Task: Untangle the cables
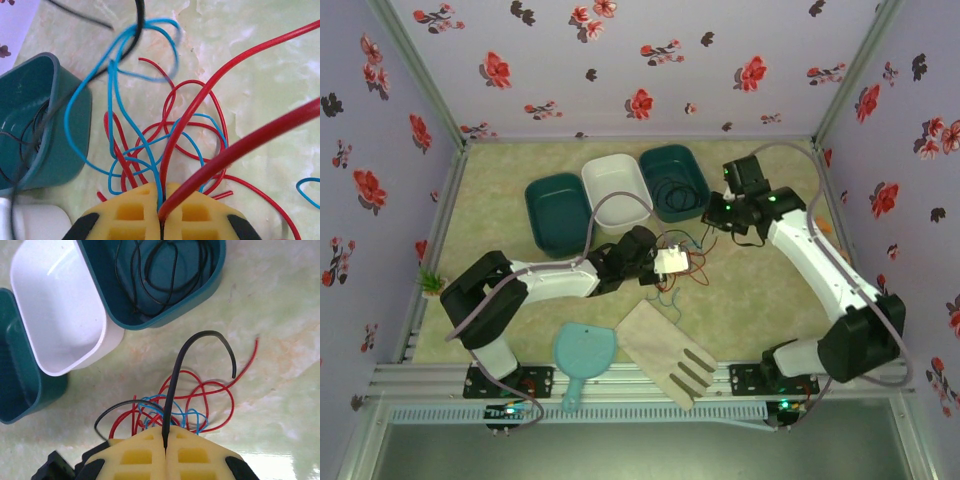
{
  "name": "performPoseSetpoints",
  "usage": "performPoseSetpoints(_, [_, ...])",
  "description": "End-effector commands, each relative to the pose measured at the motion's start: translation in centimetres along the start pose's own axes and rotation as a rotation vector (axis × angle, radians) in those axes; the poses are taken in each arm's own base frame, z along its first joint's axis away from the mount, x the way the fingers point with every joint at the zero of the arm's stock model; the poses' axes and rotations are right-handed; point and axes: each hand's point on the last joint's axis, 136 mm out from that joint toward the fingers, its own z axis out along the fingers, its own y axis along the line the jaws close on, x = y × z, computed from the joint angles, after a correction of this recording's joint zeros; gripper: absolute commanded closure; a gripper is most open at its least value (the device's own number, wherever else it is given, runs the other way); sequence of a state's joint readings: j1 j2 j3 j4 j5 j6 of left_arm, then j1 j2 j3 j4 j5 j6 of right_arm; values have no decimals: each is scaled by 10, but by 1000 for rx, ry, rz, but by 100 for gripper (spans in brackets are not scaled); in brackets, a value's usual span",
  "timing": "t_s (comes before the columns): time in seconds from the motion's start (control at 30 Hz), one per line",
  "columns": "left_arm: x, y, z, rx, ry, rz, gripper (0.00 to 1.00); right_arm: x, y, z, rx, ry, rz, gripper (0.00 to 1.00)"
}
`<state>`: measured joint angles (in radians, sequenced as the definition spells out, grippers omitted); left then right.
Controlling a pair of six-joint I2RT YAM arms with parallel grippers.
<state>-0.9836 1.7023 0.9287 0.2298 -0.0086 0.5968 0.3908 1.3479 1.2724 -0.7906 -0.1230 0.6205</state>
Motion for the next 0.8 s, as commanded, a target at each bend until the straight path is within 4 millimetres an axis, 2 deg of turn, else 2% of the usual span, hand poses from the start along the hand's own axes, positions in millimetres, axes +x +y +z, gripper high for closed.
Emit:
performPoseSetpoints(0.0, [3, 5, -1, -23, -3, -43, 100, -8, -11, -38, 48, -64, -26, 100])
performPoseSetpoints(0.27, [8, 7, 0, -26, 5, -62, 100, -27, -12, -103, 22, -177, -34, 100])
performPoseSetpoints(0.6, [12, 12, -2, -40, 6, -88, 100, -53, -36, -185, 200, -346, -94, 100])
performPoseSetpoints(0.77, [4, 22, -11, -64, -26, -125, 100, -66, -39, -211, 254, -430, -114, 100])
